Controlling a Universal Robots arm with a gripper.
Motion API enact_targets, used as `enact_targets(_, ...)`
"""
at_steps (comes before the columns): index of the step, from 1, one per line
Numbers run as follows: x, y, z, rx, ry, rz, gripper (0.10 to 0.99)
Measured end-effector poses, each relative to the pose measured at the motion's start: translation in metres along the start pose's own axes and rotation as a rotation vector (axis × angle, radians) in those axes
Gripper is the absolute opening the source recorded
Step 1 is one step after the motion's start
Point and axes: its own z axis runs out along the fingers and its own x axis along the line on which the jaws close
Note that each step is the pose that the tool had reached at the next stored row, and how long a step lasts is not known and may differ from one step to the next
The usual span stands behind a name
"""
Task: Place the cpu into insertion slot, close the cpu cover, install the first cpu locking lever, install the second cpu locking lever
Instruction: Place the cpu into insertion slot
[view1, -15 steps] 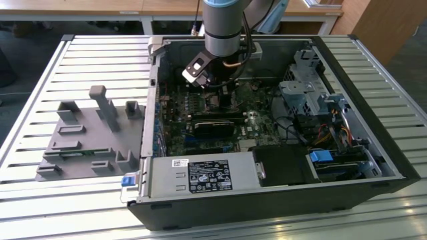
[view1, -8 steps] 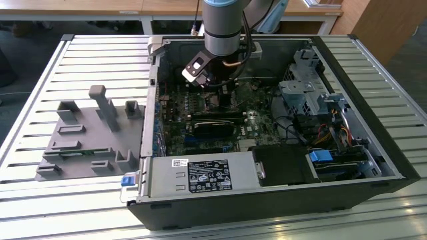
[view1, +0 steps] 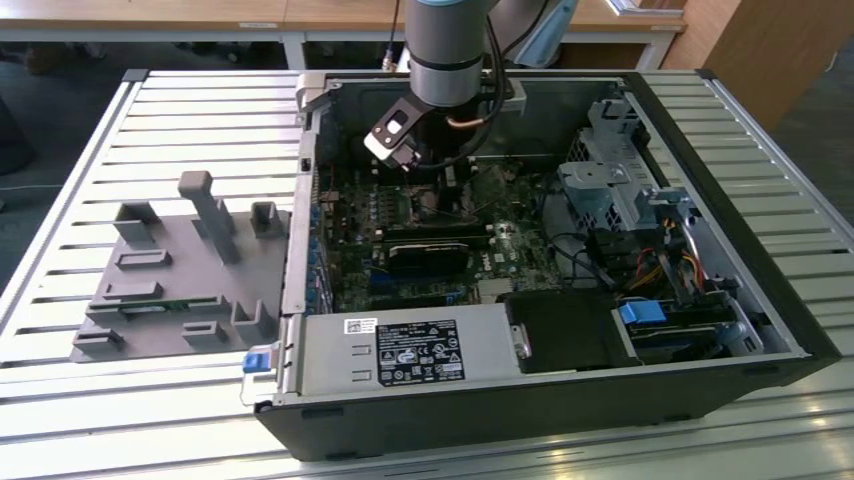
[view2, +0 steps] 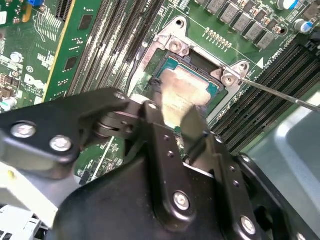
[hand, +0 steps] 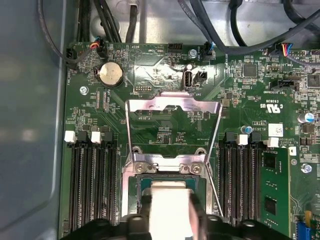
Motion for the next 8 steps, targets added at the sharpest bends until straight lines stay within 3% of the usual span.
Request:
enact_targets(3,0.0002,0.0001,0.0,0.0,0.0001,0.0,0.365)
enact_targets(4,0.0002,0.0001,0.0,0.0,0.0002,0.0,0.298)
enact_targets(8,0.0002,0.0001,-0.0005,0.0,0.0002,0.0,0.298)
